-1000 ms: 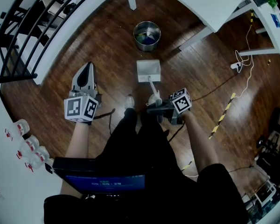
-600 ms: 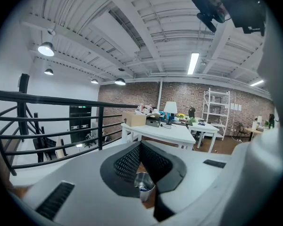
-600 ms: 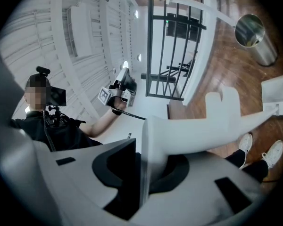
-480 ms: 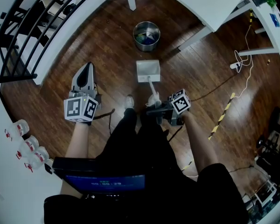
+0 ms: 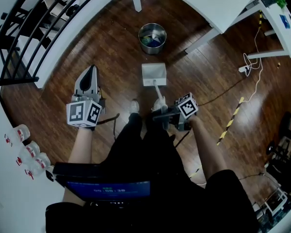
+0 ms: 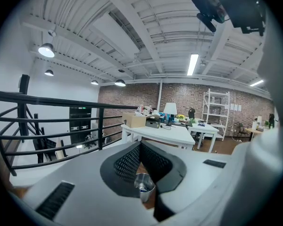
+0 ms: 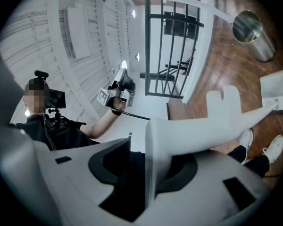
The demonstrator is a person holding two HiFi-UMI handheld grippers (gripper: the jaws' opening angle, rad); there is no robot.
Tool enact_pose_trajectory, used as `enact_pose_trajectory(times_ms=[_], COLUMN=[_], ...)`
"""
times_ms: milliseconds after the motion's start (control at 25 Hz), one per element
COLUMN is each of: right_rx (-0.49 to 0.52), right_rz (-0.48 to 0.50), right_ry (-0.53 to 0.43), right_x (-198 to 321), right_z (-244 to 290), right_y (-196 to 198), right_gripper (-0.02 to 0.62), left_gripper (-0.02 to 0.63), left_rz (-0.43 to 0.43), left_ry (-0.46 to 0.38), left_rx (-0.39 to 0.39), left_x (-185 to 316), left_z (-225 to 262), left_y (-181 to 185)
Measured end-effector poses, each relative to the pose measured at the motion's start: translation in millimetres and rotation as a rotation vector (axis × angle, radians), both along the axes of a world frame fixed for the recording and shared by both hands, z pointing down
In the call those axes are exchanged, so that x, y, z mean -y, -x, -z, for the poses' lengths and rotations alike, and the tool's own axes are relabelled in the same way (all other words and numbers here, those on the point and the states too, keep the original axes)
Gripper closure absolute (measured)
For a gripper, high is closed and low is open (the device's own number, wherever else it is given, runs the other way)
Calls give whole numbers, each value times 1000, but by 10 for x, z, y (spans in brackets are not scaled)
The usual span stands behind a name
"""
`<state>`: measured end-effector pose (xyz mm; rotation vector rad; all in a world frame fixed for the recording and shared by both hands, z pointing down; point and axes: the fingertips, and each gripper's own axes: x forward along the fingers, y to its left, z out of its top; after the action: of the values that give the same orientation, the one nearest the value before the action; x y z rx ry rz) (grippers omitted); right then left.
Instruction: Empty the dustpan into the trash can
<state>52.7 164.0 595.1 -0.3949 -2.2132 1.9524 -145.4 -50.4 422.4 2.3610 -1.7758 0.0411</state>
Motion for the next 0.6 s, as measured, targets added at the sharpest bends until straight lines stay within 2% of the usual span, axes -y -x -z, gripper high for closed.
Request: enact_pose_trajectory(times_ms=[560,600], right_rx=[-62,-69], right_rz=[-3,-3], right_ry=[-8,-8], right_x=[31,28], right_z=[-128,-147], right_y=[-84,-97], right_gripper=[437,412], left_gripper=[606,606], left_rz=[9,10], left_ry=[-5,-5], left_rx=[-5,-5], left_x=[-6,-11], left_z=[31,32], left_y=[24,26])
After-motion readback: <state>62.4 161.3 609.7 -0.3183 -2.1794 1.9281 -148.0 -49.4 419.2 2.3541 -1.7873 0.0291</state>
